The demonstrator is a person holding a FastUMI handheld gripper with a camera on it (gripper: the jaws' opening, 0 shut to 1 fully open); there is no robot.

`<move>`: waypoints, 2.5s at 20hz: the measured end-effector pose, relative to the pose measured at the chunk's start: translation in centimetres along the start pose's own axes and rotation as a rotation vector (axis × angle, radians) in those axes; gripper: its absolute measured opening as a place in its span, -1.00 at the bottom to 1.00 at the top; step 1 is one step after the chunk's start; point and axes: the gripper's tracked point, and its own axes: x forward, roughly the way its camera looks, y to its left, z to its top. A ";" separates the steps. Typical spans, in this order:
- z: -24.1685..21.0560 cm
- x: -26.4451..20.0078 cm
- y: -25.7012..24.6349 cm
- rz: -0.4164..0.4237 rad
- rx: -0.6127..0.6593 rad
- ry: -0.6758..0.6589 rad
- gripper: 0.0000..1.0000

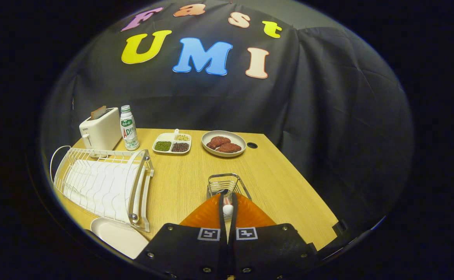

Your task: Take the plate from the dish rack, then take the spoon from the basket and place it into the plate.

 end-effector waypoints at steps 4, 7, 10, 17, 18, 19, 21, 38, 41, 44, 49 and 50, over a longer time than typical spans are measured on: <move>3.0 -3.8 -0.2 -0.017 -0.060 -0.077 -0.99; 5.2 -6.9 1.1 0.010 -0.086 -0.143 -0.99; 6.3 -9.6 3.8 0.076 -0.101 -0.189 -0.98; 3.6 -15.7 11.7 0.304 -0.169 -0.209 -0.98; 3.0 -16.6 12.7 0.337 -0.182 -0.208 -0.98; 2.3 -17.3 13.7 0.365 -0.194 -0.204 -0.98; 0.9 -18.7 15.3 0.418 -0.212 -0.194 -0.99; -9.0 -17.6 20.0 0.573 -0.239 -0.039 -0.99; -9.3 -17.1 20.2 0.579 -0.249 -0.034 -0.99; -9.2 -16.6 20.0 0.573 -0.266 -0.043 -0.80; -8.7 -16.4 20.0 0.577 -0.269 -0.051 -0.75; -8.7 -16.3 19.9 0.574 -0.267 -0.054 -0.74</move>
